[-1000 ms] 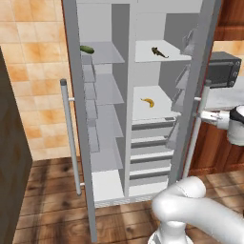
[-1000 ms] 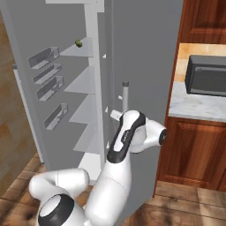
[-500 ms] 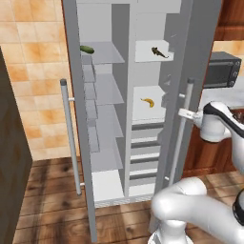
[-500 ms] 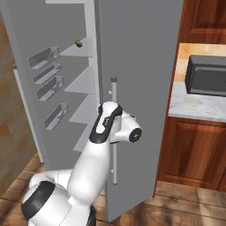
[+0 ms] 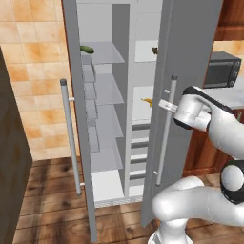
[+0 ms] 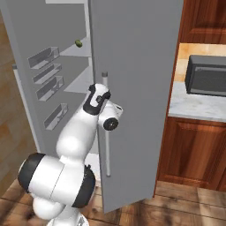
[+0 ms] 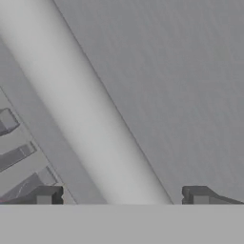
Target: Pick up the frozen fish from the freezer, place it on any shelf in the fridge, and close the fridge and freezer doors when done.
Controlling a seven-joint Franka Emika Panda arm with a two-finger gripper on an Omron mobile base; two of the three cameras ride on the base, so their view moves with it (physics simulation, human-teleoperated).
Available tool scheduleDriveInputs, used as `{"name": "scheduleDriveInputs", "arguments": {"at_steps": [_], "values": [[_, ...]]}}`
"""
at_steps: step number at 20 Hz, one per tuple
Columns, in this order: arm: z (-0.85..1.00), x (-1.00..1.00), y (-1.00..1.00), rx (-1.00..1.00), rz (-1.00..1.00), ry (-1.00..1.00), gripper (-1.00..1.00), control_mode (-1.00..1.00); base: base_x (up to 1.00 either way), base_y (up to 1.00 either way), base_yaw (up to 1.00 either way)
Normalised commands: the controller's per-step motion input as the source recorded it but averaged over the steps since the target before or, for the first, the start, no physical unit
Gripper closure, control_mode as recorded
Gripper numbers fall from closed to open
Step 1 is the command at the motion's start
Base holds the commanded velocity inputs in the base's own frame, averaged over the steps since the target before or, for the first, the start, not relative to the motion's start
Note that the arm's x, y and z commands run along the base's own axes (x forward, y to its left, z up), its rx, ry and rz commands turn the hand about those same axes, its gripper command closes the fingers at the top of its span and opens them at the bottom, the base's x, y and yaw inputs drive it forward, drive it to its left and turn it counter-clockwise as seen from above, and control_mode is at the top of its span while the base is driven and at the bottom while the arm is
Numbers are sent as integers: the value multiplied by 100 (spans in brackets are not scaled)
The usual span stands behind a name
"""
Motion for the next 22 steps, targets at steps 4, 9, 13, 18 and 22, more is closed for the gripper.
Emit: {"name": "scheduleDriveInputs", "arguments": {"at_steps": [4, 9, 13, 18, 22], "values": [[21, 59, 3, 1, -9, 0, -100, -100, 0, 0, 0], [21, 51, 0, 1, -4, 0, -100, -100, 0, 0, 0], [19, 58, 0, 1, -5, 0, -100, -100, 0, 0, 0], [27, 58, 0, 7, -1, 0, -100, -100, 0, 0, 0], [18, 55, 0, 4, 0, 0, -100, -100, 0, 0, 0]]}}
